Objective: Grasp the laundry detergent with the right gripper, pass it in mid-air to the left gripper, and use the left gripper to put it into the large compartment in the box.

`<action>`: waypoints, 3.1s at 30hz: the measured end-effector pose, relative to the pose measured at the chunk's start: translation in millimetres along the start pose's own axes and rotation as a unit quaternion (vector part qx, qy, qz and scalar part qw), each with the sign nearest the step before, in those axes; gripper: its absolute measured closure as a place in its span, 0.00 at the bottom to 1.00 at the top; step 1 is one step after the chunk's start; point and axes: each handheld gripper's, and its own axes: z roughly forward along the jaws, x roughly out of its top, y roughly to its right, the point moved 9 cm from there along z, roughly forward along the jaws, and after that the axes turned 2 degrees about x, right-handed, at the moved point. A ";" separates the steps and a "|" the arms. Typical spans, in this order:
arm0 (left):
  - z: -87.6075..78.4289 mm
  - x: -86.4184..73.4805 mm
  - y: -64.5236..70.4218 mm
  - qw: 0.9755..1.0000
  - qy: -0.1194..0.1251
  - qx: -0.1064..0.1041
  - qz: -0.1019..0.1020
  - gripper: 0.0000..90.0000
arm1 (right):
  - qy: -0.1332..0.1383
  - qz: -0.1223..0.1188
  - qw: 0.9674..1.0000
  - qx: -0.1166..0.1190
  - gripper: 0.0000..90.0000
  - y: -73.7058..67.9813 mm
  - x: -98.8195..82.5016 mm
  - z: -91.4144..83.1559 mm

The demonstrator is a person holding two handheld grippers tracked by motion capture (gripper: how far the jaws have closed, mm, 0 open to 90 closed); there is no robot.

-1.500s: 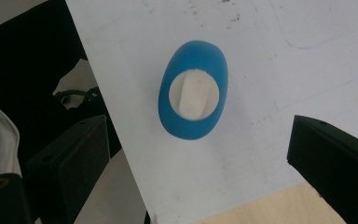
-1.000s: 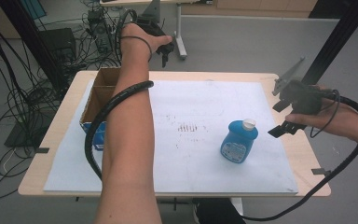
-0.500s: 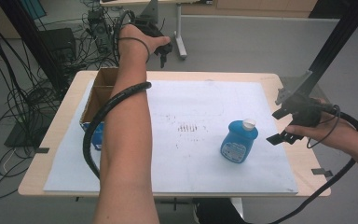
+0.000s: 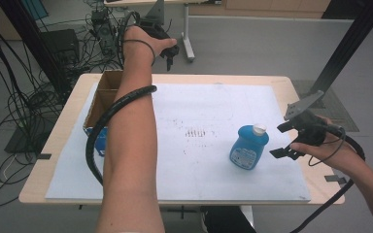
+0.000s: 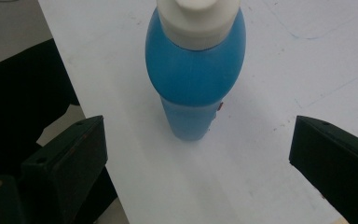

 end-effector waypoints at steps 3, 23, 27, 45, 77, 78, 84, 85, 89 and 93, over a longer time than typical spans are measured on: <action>1.8 -0.2 0.4 1.000 -0.001 0.000 0.001 0.06 | 0.014 0.004 1.000 -0.007 0.04 0.9 -3.4 6.3; 4.5 0.0 3.5 1.000 -0.002 0.005 0.005 0.06 | 0.091 0.018 0.995 -0.030 0.04 2.3 -22.0 44.4; 4.6 -0.5 3.2 1.000 -0.002 0.006 0.006 0.06 | 0.106 0.021 0.994 -0.034 0.04 0.7 -23.8 53.5; 8.6 -0.8 0.1 1.000 -0.006 0.006 0.005 0.06 | 0.162 0.029 0.985 -0.049 0.03 -2.5 -17.3 79.4; 9.1 -1.1 -2.3 1.000 -0.005 0.002 0.003 0.06 | 0.216 0.039 0.973 -0.073 0.02 -2.1 -8.5 101.0; 9.0 -1.1 -2.5 1.000 -0.005 0.003 0.003 0.06 | 0.218 0.038 0.973 -0.072 0.02 -2.1 -8.2 100.6; 8.9 -1.1 -1.4 1.000 -0.006 0.001 0.004 0.06 | 0.216 0.037 0.973 -0.074 0.02 -1.7 -8.7 100.7; 8.9 -1.0 -1.2 1.000 -0.005 0.001 0.004 0.06 | 0.217 0.037 0.973 -0.074 0.02 -1.8 -8.8 100.8; 8.6 -0.4 -0.3 1.000 -0.006 0.002 0.005 0.06 | 0.220 0.035 0.972 -0.075 0.02 -2.2 -8.4 100.3; 8.2 -0.3 0.1 1.000 -0.005 0.003 0.006 0.06 | 0.222 0.036 0.971 -0.076 0.02 -2.2 -8.1 100.2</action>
